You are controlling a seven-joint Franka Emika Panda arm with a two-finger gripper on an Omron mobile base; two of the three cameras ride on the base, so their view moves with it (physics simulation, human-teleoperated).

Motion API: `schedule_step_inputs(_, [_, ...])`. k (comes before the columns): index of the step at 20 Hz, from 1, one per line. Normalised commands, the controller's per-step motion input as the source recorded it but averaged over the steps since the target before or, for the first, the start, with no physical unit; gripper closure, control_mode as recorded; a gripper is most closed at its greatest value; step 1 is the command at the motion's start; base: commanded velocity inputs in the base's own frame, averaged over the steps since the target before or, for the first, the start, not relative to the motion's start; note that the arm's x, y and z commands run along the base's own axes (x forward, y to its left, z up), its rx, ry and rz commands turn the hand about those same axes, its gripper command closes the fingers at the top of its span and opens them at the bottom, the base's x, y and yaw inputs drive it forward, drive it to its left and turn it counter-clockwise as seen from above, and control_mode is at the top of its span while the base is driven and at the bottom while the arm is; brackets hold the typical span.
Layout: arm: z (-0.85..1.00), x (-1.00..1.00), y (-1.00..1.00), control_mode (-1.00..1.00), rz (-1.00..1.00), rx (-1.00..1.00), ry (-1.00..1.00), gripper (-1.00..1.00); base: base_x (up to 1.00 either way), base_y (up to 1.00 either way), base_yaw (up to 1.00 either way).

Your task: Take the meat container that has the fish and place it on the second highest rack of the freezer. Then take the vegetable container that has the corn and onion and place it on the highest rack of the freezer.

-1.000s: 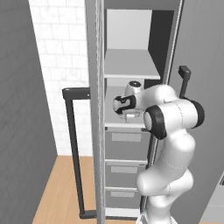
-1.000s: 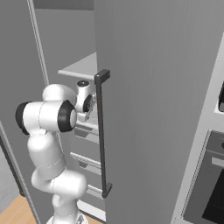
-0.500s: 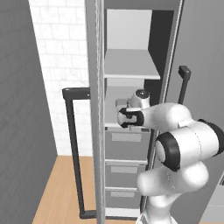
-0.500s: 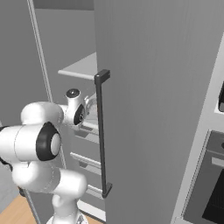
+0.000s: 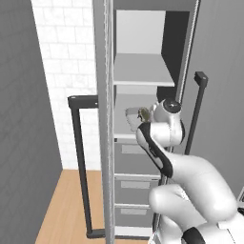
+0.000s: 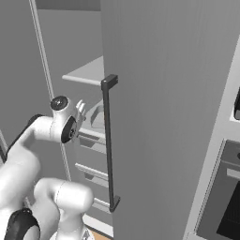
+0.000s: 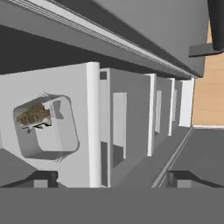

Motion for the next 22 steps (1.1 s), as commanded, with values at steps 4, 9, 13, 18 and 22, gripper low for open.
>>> schedule_step_inputs(4, [0.98, -1.00, 0.00, -1.00, 0.00, 0.01, 0.01, -1.00, 0.00, 0.00, 0.00])
schedule_step_inputs(9, [1.00, -1.00, -0.19, -1.00, -0.03, 0.07, 0.22, -1.00, 0.00, 0.00, 0.00])
schedule_step_inputs(13, [0.84, -1.00, -0.19, -1.00, -0.02, 0.03, 0.36, -1.00, 0.00, 0.00, 0.00])
schedule_step_inputs(18, [0.45, -1.00, -0.07, -1.00, -0.01, 0.00, 0.28, -1.00, 0.00, 0.00, 0.00])
schedule_step_inputs(22, [0.00, -1.00, -0.15, -1.00, -0.06, 0.00, 0.01, -1.00, 0.00, 0.00, 0.00])
